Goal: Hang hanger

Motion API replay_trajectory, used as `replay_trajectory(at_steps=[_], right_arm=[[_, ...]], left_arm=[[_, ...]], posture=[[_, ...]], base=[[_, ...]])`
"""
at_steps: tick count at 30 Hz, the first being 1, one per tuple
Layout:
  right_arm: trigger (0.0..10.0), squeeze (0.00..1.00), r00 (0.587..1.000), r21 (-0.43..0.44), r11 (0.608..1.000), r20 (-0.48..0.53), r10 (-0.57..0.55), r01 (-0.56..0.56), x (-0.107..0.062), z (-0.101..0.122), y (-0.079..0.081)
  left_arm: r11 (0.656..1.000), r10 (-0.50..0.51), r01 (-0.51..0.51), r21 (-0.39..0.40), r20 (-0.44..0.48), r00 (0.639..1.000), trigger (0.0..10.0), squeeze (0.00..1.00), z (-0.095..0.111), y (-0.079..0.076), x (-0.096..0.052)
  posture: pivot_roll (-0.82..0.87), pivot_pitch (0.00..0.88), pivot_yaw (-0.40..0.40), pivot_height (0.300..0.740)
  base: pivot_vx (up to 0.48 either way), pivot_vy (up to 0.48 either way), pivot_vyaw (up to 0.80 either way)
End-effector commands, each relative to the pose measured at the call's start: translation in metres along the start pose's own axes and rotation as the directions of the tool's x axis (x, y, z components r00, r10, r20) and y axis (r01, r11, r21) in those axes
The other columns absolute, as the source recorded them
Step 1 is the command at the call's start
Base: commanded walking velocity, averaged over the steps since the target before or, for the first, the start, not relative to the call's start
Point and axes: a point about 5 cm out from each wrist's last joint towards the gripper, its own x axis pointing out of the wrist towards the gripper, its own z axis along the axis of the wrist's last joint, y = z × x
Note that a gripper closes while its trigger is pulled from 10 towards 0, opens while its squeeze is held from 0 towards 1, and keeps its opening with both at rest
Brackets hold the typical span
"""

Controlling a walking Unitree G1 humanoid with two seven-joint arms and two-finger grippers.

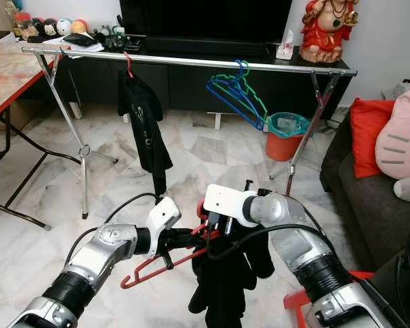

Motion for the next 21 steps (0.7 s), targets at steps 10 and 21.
replay_trajectory(at_steps=[10,21], right_arm=[[10.0,0.00,0.995,0.005,0.999,0.085,-0.051,0.051,-0.014,0.018,-0.011],[10.0,0.00,0.987,0.012,0.999,0.158,-0.036,0.034,-0.021,0.034,-0.006]], left_arm=[[0.995,0.096,-0.097,0.023,0.046,0.994,10.0,0.00,0.009,0.008,0.006],[0.989,0.148,-0.149,0.005,0.072,0.986,10.0,0.00,0.012,0.012,0.011]], posture=[[-0.04,0.000,-0.038,0.740],[-0.04,0.000,-0.039,0.740]], base=[[0.000,0.000,0.00],[0.000,0.000,0.00]])
